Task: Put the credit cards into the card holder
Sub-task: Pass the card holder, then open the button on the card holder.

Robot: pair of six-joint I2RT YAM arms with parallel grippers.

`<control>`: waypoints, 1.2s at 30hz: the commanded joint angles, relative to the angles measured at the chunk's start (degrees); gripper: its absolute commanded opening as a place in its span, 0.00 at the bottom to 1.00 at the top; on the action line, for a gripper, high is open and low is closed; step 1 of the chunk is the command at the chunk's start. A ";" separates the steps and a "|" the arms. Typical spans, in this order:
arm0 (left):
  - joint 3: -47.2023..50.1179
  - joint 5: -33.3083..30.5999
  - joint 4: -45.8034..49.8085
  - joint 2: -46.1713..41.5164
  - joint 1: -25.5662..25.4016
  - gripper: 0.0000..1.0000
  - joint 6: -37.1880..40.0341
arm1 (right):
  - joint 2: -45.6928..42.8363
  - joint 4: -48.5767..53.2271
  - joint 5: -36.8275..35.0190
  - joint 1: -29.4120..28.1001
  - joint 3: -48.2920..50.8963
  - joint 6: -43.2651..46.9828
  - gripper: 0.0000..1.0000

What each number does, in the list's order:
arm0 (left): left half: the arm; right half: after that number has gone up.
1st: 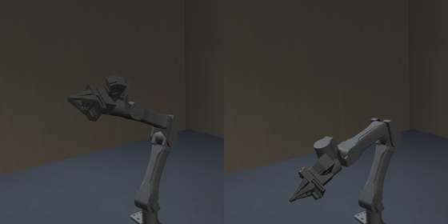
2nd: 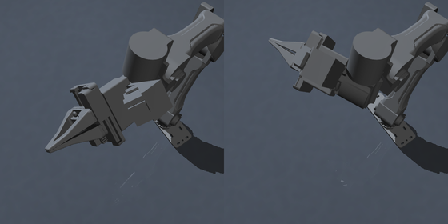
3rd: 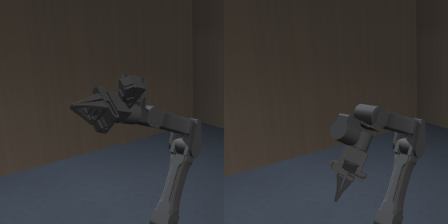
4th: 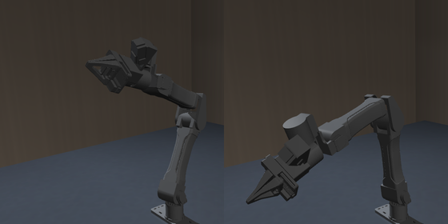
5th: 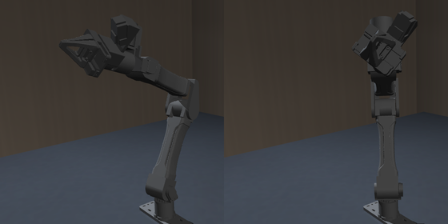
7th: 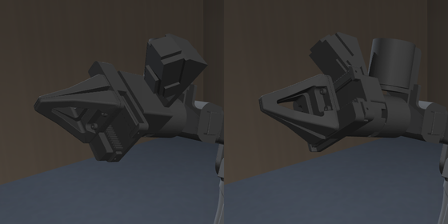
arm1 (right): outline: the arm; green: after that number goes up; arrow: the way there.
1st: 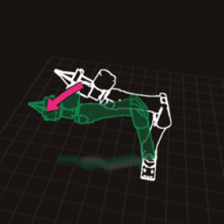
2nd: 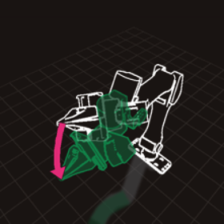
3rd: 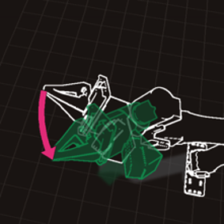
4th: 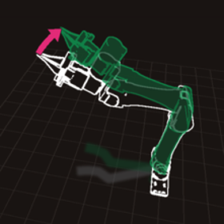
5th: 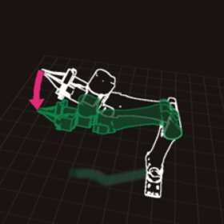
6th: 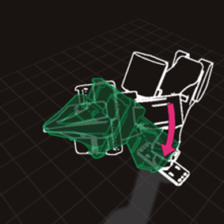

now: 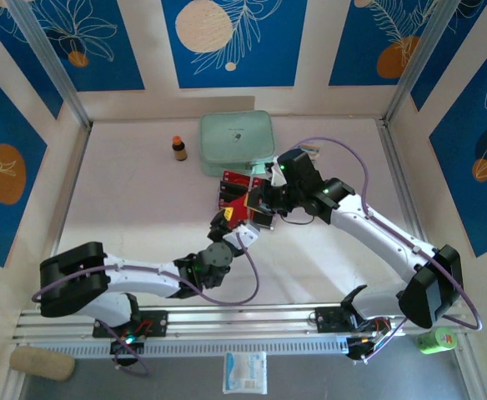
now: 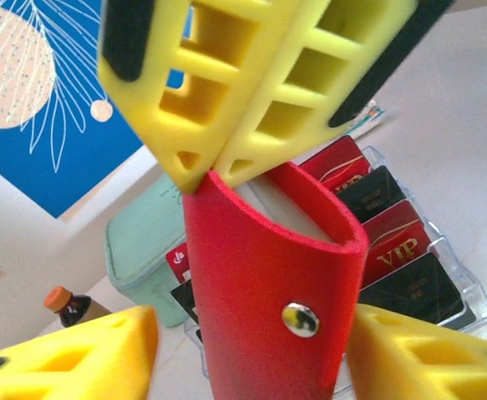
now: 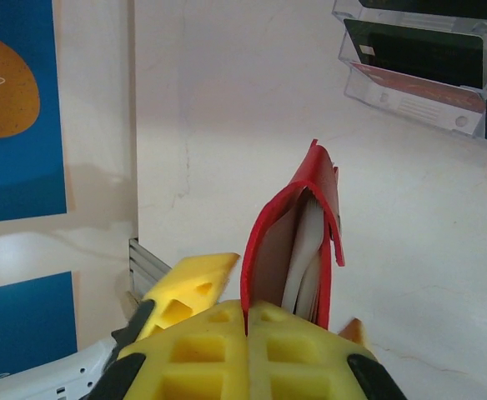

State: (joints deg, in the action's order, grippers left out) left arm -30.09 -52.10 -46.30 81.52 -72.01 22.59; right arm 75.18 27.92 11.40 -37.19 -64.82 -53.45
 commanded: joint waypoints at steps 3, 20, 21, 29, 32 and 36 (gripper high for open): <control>-1.34 0.92 -1.87 -0.36 0.54 0.25 -0.61 | -1.38 -0.13 1.70 -0.61 0.22 -1.07 0.00; -4.06 35.50 33.75 -27.15 17.41 0.00 -37.62 | -7.43 -0.82 5.84 11.45 -2.24 0.61 0.31; -4.78 40.56 35.77 -28.60 20.05 0.00 -40.47 | -7.86 -1.05 6.60 12.16 -1.64 1.36 0.32; -7.64 72.41 33.50 -26.72 36.08 0.00 -61.99 | -9.83 -4.98 3.03 6.86 3.81 10.57 0.43; -8.17 78.20 27.83 -22.99 38.56 0.00 -69.68 | -9.14 -4.34 -2.50 2.02 3.74 14.10 0.46; -9.29 81.29 24.64 -19.40 39.79 0.00 -75.28 | -7.29 -2.24 -10.00 -3.08 1.70 16.80 0.50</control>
State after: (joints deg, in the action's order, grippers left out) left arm -36.45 20.95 -15.57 61.28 -33.17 -44.38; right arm 66.67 24.01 8.27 -38.17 -61.39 -41.06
